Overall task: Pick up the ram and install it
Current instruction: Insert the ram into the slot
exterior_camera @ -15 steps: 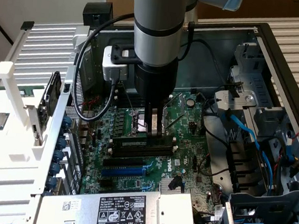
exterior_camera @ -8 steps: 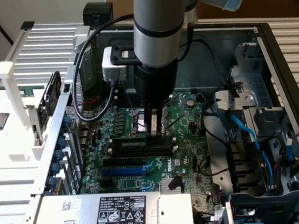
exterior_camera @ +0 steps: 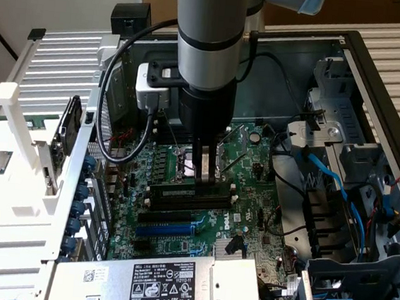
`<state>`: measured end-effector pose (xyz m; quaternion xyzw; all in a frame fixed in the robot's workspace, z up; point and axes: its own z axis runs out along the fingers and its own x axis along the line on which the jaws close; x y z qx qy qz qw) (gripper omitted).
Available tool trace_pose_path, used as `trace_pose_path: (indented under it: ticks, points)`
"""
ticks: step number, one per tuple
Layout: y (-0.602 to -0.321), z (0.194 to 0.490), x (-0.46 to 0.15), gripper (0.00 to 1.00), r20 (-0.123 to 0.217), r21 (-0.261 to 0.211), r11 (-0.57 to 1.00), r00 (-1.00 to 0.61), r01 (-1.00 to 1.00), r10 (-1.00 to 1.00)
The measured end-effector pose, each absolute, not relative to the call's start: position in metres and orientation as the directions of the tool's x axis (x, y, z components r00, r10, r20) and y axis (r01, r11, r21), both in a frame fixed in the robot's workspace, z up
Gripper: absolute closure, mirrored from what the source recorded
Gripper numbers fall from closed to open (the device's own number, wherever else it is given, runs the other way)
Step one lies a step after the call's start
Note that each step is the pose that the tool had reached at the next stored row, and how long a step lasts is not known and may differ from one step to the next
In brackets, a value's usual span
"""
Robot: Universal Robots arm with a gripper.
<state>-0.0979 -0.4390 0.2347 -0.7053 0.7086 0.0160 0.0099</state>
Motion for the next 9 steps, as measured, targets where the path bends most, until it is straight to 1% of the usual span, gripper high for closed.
trace_pose_path:
  ticks: [9]
  points:
    - [-0.4391,0.2342,-0.0979,0.87,-0.036,0.007,0.004,-0.005,-1.0,-0.999]
